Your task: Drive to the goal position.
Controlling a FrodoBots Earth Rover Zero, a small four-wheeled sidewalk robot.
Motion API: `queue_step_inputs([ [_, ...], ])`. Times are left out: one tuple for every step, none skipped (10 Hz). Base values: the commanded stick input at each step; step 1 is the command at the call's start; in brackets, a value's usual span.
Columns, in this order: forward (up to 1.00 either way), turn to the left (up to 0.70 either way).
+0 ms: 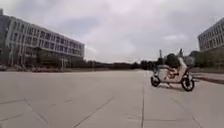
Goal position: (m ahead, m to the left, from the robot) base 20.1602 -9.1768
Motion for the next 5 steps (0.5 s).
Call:
queue_step_inputs([
  [1.0,0.0],
  [1.0,0.0],
  [1.0,-0.02],
  [1.0,-0.21],
  [1.0,-0.4],
])
